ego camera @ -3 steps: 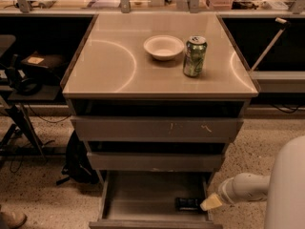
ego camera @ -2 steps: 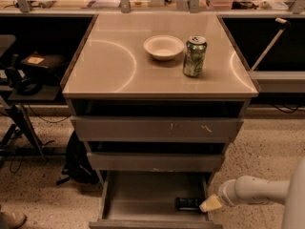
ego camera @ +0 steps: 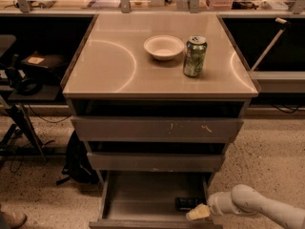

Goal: Pick rxbar blueberry from bottom drawer and place on counter

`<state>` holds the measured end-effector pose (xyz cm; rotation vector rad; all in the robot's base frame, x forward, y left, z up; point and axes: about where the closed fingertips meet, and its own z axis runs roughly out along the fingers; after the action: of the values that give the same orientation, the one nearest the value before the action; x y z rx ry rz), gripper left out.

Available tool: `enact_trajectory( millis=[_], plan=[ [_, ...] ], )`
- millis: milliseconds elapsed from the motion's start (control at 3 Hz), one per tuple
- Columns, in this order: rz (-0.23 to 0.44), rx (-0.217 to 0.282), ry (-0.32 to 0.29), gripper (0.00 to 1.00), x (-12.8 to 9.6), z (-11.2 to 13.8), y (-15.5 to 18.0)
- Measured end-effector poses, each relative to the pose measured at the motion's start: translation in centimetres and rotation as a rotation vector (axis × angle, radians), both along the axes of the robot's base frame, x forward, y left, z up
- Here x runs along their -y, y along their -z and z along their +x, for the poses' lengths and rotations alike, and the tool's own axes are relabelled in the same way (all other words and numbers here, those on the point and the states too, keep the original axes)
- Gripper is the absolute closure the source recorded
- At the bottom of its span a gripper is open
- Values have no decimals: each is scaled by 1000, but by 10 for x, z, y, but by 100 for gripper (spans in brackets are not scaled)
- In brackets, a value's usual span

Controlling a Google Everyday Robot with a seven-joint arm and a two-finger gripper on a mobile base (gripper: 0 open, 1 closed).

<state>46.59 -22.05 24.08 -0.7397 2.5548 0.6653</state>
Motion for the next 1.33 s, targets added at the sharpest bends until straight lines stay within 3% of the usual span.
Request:
enact_trajectory(
  millis=[333,667,1000,1333],
  plan=[
    [33,-30,21,0,2,4,22],
    [-20,-12,40,0,8,5,18],
    [-48,23,-15,0,-61,-21,19],
    [-48,23,-15,0,-61,-21,20]
  ],
)
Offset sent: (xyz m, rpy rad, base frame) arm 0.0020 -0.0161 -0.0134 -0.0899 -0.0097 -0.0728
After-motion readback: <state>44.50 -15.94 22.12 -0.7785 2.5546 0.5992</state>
